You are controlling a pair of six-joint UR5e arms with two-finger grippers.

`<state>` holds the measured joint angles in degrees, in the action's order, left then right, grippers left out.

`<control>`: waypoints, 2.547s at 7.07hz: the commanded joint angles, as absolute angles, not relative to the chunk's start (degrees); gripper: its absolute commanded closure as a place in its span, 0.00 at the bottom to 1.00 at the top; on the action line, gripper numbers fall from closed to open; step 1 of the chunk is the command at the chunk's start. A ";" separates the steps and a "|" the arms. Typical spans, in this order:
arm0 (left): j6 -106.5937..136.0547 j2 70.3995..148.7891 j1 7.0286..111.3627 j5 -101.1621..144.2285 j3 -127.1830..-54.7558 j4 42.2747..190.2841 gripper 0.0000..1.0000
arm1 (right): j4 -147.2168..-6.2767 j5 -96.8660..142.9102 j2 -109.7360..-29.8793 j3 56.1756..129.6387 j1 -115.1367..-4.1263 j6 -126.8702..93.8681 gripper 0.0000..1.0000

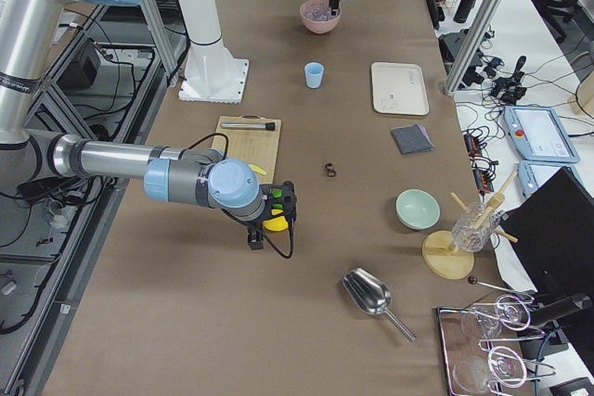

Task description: Put ice and cherries in cup

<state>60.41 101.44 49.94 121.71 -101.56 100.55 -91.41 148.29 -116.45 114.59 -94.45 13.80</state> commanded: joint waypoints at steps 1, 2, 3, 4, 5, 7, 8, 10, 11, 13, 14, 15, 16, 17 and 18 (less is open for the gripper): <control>62.38 101.60 48.52 120.94 -101.25 100.55 0.24 | -91.41 148.36 -116.46 114.43 -94.48 13.80 0.00; 65.10 102.12 46.51 118.68 -101.42 100.55 0.25 | -91.41 148.36 -116.46 114.43 -94.48 13.80 0.00; 65.04 101.95 45.97 118.39 -102.12 100.46 0.99 | -91.41 148.36 -116.46 114.43 -94.48 13.71 0.00; 65.47 102.04 45.79 117.87 -103.17 100.11 1.00 | -91.41 148.45 -116.37 114.52 -94.57 13.54 0.00; 64.87 101.52 46.23 118.73 -105.36 98.98 1.00 | -91.41 148.53 -116.45 114.35 -94.57 13.27 0.00; 61.54 101.52 47.10 120.32 -110.45 92.83 1.00 | -91.41 149.15 -116.19 114.00 -94.57 13.01 0.00; 60.22 101.25 49.28 121.45 -111.70 92.46 1.00 | -91.41 149.15 -116.10 113.91 -94.57 12.92 0.00; 60.12 102.21 52.38 124.89 -115.03 88.10 1.00 | -91.41 149.15 -116.02 113.82 -94.48 12.92 0.00; 60.29 102.13 51.95 124.37 -115.14 87.28 1.00 | -91.41 149.24 -115.84 113.38 -94.48 12.92 0.00; 61.08 103.61 51.68 124.54 -115.48 87.10 1.00 | -91.41 149.24 -115.58 112.85 -94.48 12.92 0.00; 65.87 107.71 49.50 124.54 -114.88 87.01 1.00 | -91.41 149.33 -115.58 112.76 -94.48 12.92 0.00; 71.05 111.93 45.22 124.37 -114.53 86.92 1.00 | -91.49 149.24 -115.58 112.76 -94.48 12.92 0.00; 75.89 117.02 43.00 124.28 -113.04 86.75 1.00 | -91.49 149.24 -115.49 112.68 -94.48 12.92 0.00; 79.68 122.46 40.02 121.49 -109.72 86.75 1.00 | -91.41 149.24 -115.49 112.41 -94.48 13.01 0.00; 81.63 126.87 35.99 117.38 -106.73 86.75 1.00 | -91.41 149.33 -115.58 112.41 -94.48 13.09 0.00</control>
